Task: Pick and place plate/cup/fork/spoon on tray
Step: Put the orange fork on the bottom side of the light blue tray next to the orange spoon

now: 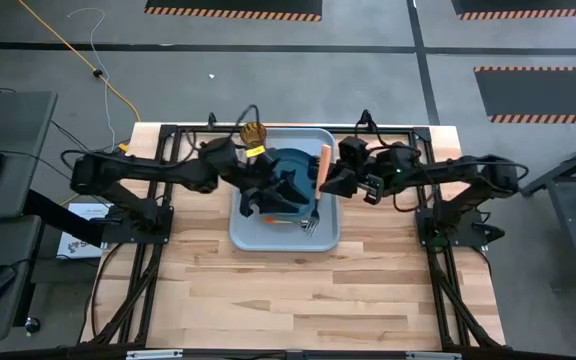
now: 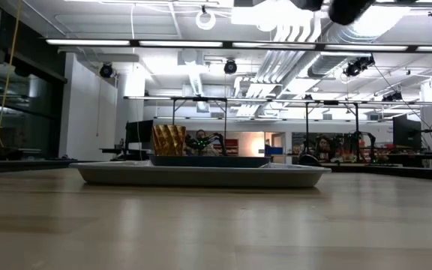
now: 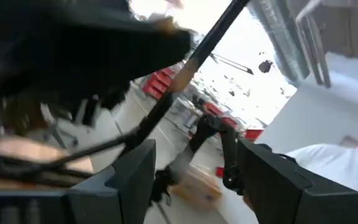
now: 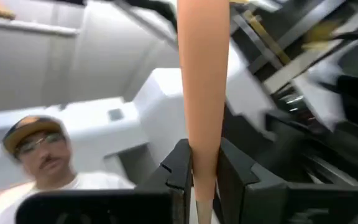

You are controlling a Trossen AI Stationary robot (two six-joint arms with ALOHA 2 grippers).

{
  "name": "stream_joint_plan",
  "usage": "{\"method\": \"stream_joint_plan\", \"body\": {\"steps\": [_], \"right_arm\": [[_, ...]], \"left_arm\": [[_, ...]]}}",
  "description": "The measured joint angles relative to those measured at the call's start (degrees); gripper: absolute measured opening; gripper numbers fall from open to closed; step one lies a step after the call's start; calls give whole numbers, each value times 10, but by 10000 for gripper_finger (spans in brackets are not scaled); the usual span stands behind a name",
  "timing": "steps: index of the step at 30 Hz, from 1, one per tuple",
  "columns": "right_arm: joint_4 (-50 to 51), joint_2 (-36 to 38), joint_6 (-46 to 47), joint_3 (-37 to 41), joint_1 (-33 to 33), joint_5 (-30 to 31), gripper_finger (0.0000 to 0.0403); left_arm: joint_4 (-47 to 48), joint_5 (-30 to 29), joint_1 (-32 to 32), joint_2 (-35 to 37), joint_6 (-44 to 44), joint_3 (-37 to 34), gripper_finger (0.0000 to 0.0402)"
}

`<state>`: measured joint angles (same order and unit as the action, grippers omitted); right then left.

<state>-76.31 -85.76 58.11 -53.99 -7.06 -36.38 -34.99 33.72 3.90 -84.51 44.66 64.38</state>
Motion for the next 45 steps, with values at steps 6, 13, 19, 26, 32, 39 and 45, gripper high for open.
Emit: {"method": "stream_joint_plan", "body": {"steps": [6, 13, 19, 26, 32, 39, 45], "right_arm": [[42, -42, -2, -86, -2, -67, 29], [101, -48, -54, -109, -19, -73, 29], [101, -48, -78, -109, -31, -56, 29], [104, -48, -72, -109, -31, -63, 29], [105, -48, -71, -109, -31, -71, 29], [115, -48, -19, -109, -38, -79, 78], [114, -41, 35, -108, -63, -99, 122]], "left_arm": [[-32, 52, 0, -30, 77, 0, 213], [-62, 78, -12, -27, 88, 0, 213], [-65, 77, -22, -30, 81, 0, 213], [-61, 78, -14, -31, 54, 0, 166], [-46, 86, 5, -31, 25, 0, 43], [-14, 132, 25, -29, 18, 0, 6], [32, 193, 46, -5, 27, 0, 3]]}}
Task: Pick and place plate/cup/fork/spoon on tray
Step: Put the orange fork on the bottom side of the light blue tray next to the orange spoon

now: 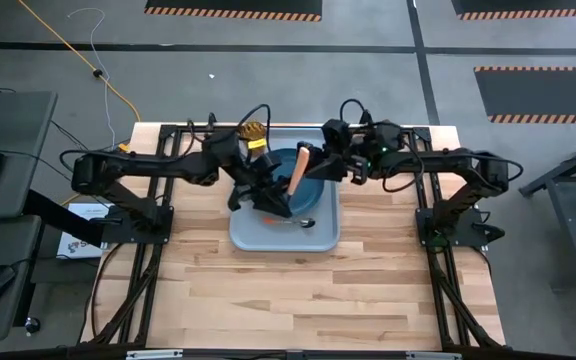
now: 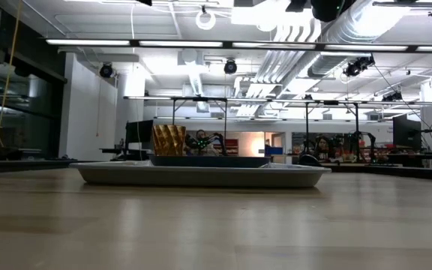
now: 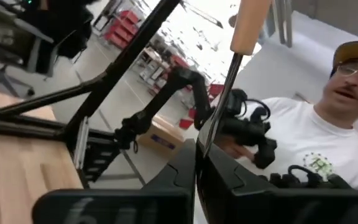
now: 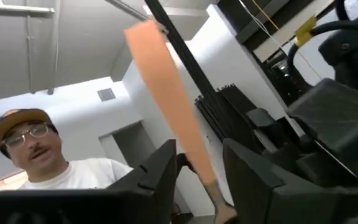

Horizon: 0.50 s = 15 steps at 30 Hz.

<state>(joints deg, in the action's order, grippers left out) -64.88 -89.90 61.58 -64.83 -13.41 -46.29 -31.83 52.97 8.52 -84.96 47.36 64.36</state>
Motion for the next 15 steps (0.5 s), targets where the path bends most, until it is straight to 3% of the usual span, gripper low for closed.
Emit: {"method": "stream_joint_plan", "body": {"steps": [4, 8, 11, 15], "right_arm": [[16, 22, 5, 0, -21, -24, 137], [112, 61, -33, 0, -39, -38, 142], [253, 99, -103, 0, -47, -19, 142], [455, 143, -229, 0, -49, 80, 142]], "left_arm": [[108, 2, 15, 37, -46, 0, 2], [263, -33, 32, 93, -128, 0, 2], [409, -106, 37, 134, -200, 1, 1], [570, -265, 32, 172, -261, 1, 1]]}}
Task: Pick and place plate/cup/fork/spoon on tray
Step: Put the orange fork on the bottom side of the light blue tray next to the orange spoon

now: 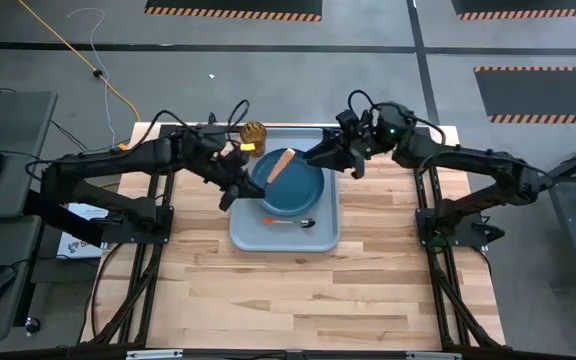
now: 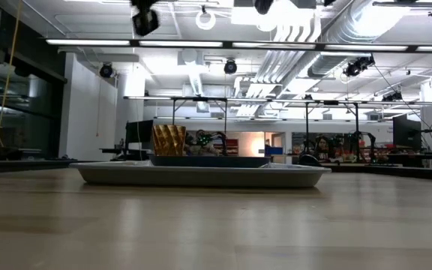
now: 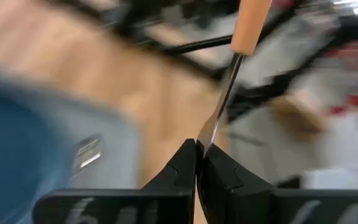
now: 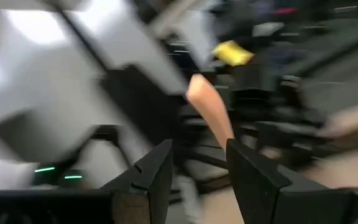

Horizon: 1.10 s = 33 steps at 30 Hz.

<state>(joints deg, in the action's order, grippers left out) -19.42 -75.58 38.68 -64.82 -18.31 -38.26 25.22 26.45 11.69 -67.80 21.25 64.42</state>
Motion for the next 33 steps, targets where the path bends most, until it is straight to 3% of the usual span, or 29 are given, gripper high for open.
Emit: {"method": "stream_joint_plan", "body": {"steps": [2, 5, 9, 16, 24, 29, 33], "right_arm": [[62, 12, -44, 0, 6, 62, 142], [99, 14, -68, 0, 17, 116, 144], [116, 7, -73, 0, 31, 141, 166], [199, 6, -124, 1, 50, 174, 247], [250, -4, -270, 1, 94, 314, 277], [256, -28, -302, 1, 112, 332, 277], [248, -50, -302, 1, 126, 302, 277]], "left_arm": [[58, -67, -5, 3, -4, 0, 1], [112, -114, -9, 1, 11, 0, 1], [164, -120, -9, -4, 2, -1, 1], [232, -170, -9, 3, -62, 0, 1], [247, -196, -32, -8, -84, 0, 0], [248, -210, -62, -34, -90, -1, 0], [244, -249, -82, -63, -105, -1, 0]]}}
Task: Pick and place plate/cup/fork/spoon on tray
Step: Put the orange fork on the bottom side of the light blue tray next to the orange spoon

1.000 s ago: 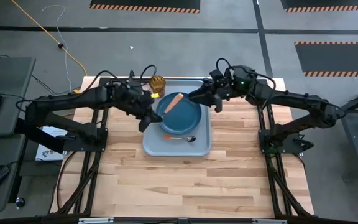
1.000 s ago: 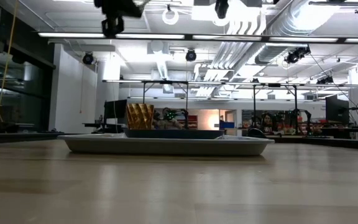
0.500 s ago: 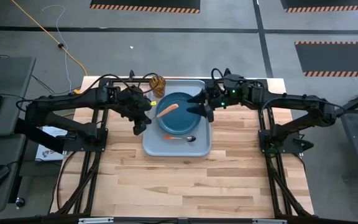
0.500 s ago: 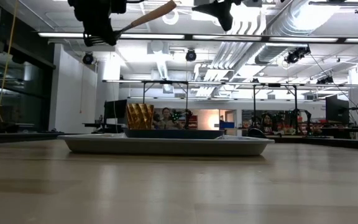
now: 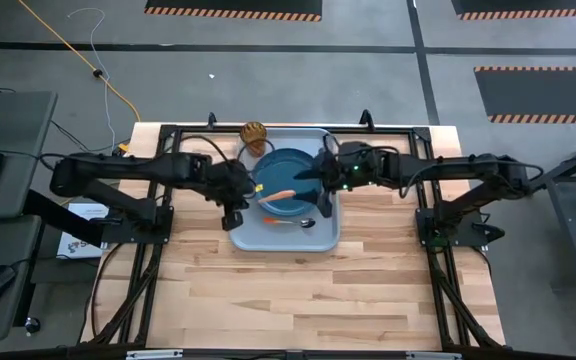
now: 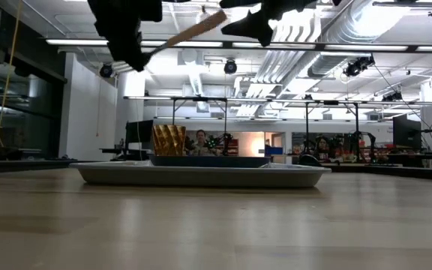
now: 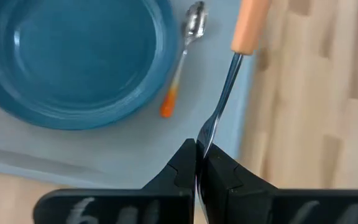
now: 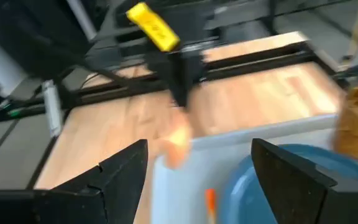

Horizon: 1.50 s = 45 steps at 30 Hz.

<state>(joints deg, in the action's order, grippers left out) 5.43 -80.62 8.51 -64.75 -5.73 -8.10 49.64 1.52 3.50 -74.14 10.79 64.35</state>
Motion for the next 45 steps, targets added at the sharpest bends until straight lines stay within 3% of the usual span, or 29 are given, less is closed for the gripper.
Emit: {"method": "stream_joint_plan", "body": {"steps": [6, 15, 28, 34, 45], "right_arm": [[3, -19, 0, 0, 25, -16, 277], [55, -27, 3, 0, 36, 62, 277], [30, -27, 16, 0, 44, 36, 258], [33, -27, 20, 0, 43, 38, 208], [40, -27, 34, 0, 43, 45, 56]], "left_arm": [[-4, -67, -10, -40, -15, 0, 0], [-83, -87, -31, -52, -48, 0, 0], [-80, -112, -41, -62, -38, 1, 0], [-79, -113, -41, -67, -35, 0, 0], [-95, -106, -41, -66, -31, 0, 0]]}}
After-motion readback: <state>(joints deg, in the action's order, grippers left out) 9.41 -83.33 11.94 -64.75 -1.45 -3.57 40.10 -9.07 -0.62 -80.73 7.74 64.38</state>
